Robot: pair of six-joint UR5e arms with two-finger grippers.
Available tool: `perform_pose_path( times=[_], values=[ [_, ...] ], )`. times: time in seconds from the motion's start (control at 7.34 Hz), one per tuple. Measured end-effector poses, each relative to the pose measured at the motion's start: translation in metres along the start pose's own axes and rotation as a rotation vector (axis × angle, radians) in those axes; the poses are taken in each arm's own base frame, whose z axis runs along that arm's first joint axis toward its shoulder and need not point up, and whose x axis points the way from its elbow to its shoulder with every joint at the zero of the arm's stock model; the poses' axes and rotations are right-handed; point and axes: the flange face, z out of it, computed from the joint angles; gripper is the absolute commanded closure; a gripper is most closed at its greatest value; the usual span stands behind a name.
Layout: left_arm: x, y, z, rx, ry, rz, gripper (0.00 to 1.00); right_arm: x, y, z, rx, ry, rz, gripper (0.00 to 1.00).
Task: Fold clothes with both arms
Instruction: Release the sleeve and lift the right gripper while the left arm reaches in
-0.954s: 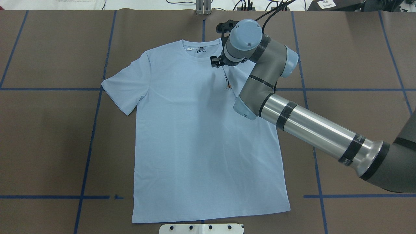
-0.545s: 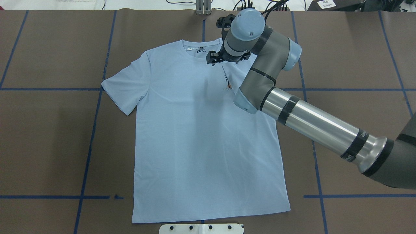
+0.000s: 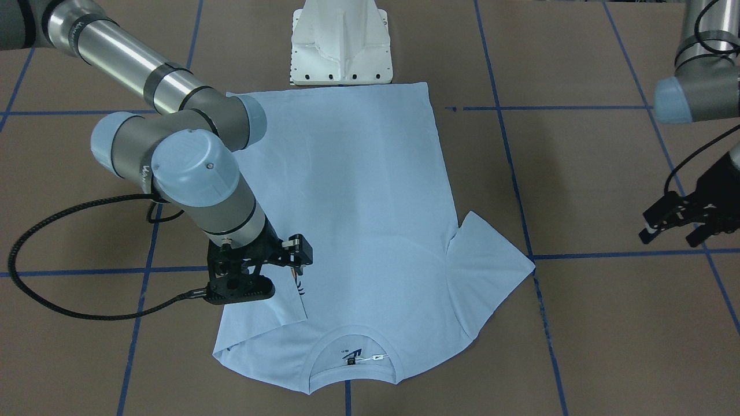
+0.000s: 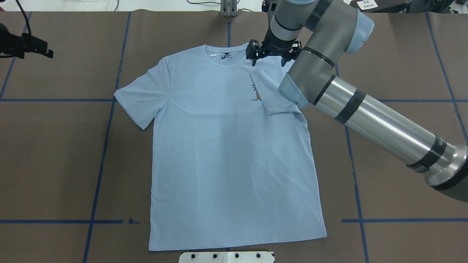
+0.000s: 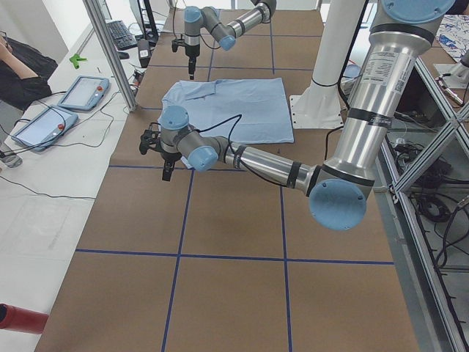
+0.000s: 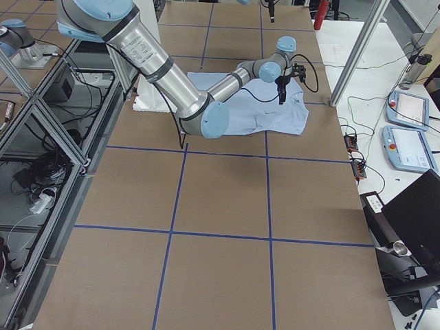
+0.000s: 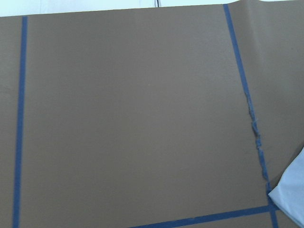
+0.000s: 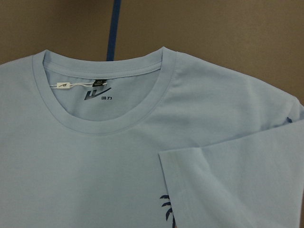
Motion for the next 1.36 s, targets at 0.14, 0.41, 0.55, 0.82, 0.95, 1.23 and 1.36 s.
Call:
perform_pose_path(
  times=[0.14, 0.41, 0.55, 0.82, 0.95, 1.23, 1.36],
  values=[
    [0.041, 0.008, 0.031, 0.019, -0.018, -0.031, 0.00, 0.021, 0.004, -0.015, -0.016, 0.017, 0.018, 0.00],
    [0.087, 0.026, 0.093, 0.058, -0.016, -0.094, 0.01, 0.064, 0.009, -0.039, -0.045, 0.029, 0.006, 0.00],
    [0.098, 0.037, 0.117, 0.081, -0.014, -0.127, 0.01, 0.078, 0.010, -0.045, -0.051, 0.028, 0.001, 0.00],
    [0.114, 0.055, 0.140, 0.100, -0.020, -0.142, 0.04, 0.087, 0.012, -0.048, -0.053, 0.028, 0.000, 0.00],
    [0.118, 0.061, 0.148, 0.105, -0.030, -0.140, 0.07, 0.088, 0.012, -0.048, -0.053, 0.028, -0.001, 0.00],
    [0.117, 0.064, 0.160, 0.108, -0.052, -0.140, 0.14, 0.089, 0.013, -0.048, -0.053, 0.029, -0.001, 0.00],
    [0.117, 0.064, 0.163, 0.107, -0.059, -0.140, 0.17, 0.089, 0.013, -0.048, -0.053, 0.029, -0.001, 0.00]
  ],
)
